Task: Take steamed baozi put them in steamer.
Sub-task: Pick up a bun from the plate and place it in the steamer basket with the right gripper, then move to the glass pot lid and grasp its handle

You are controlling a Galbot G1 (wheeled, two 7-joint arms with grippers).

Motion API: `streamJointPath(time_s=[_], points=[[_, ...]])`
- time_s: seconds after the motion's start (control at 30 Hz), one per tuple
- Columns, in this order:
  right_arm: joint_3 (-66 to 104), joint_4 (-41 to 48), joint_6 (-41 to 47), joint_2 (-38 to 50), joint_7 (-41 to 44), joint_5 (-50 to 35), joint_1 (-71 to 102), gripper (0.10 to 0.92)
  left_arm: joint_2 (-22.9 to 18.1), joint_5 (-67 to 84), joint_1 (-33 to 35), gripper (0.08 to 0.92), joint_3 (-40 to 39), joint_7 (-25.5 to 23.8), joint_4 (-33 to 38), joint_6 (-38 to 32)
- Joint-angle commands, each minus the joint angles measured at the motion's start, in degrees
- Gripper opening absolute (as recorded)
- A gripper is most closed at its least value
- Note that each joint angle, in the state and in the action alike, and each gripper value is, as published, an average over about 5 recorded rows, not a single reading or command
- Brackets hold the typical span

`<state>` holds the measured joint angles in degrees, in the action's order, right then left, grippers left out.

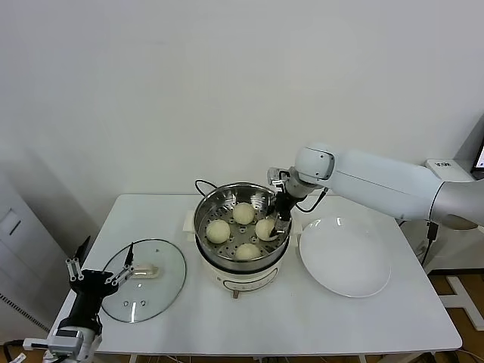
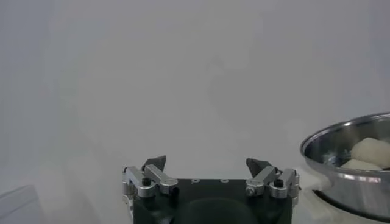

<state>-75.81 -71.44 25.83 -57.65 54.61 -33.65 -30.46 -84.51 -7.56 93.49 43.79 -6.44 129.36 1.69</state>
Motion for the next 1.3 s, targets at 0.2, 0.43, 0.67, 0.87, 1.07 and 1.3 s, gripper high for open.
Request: streamJointPath(time_s=[0.2, 0.43, 0.67, 0.87, 1.07, 1.3], points=[[13.9, 3.1, -3.1, 3.3, -6.1, -17.7, 1.4, 0.820, 0.4, 0.1, 0.2, 0.823, -0.1, 0.0, 0.6, 0.1], [34.2, 1.9, -17.0, 8.0, -40.8, -31.4, 19.2, 0.823, 1.3, 0.1, 0.1, 0.823, -0.3, 0.0, 0.4, 0.2], [61.4, -0.4, -26.6, 12.2, -62.6, -31.5, 43.1, 0.823, 2.3, 0.0, -0.5, 0.823, -0.7, 0.1, -0.2, 0.2], [78.5, -9.0, -30.3, 14.0, -65.5, -26.7, 64.8, 0.823, 1.5, -0.8, 0.2, 0.823, -0.5, 0.1, 0.4, -0.1], [97.1, -23.0, -28.9, 10.0, -64.5, -19.8, 90.4, 0.823, 2.0, -2.2, -0.2, 0.823, -0.6, 0.2, -0.2, -0.2], [113.5, -36.3, -29.2, 0.7, -58.1, -11.5, 115.7, 0.823, 1.7, -5.7, -0.9, 0.823, -0.1, 0.1, -3.3, -2.4]])
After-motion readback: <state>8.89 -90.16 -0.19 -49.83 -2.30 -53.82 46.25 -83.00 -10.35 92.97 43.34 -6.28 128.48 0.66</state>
